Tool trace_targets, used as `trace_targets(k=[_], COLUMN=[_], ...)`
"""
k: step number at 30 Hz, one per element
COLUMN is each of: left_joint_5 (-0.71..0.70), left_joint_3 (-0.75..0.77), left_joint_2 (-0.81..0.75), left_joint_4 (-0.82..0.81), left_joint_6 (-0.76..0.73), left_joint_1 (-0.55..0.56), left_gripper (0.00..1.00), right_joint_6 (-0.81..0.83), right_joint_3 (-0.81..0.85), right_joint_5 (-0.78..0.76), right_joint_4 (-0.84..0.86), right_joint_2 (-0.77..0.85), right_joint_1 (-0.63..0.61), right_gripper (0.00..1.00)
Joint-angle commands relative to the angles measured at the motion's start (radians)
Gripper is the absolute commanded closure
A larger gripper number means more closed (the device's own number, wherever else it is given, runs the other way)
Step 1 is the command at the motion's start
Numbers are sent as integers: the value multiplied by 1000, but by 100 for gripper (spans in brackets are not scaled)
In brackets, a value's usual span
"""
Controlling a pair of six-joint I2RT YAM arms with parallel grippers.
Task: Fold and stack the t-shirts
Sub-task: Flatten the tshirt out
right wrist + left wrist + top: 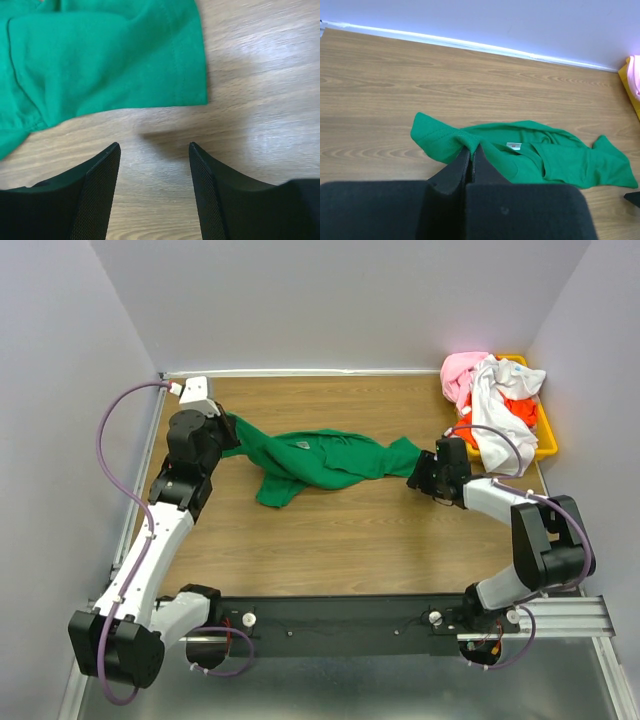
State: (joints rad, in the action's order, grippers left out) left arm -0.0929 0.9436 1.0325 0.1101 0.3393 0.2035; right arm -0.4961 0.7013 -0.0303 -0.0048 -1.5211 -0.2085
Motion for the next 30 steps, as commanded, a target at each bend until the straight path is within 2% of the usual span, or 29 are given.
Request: trace_targets(k=[1, 4, 9, 13, 17, 24, 30], left_joint_5=[10, 1, -35, 12, 24, 28, 36], left_joint_3=[-28, -35, -39, -42, -52, -60, -58], left_joint_2=[-61, -77, -71, -58, -58, -48, -40], left_joint_4=[-59, -59, -41, -52, -67, -67, -63], left_joint_6=[-17, -19, -13, 6, 4, 3, 4], left_joint_1=[-7, -7, -7, -7, -7, -7, -7], left_gripper=[100, 100, 100, 100, 100, 100, 100], right_joint_6=[-2, -15, -64, -76, -68, -58, -52], right_joint_3=[41, 49, 102, 228, 377, 575, 645], right_joint_5=[81, 66, 35, -22, -23, -25, -39], right_joint_4=[-4, -4, 52, 75, 80, 80, 80], right_joint_2=[-4, 28, 24, -83, -264, -459, -517], right_joint_1=[-37, -100, -307, -442, -575, -701, -753], right_gripper=[36, 36, 36, 36, 36, 36, 36])
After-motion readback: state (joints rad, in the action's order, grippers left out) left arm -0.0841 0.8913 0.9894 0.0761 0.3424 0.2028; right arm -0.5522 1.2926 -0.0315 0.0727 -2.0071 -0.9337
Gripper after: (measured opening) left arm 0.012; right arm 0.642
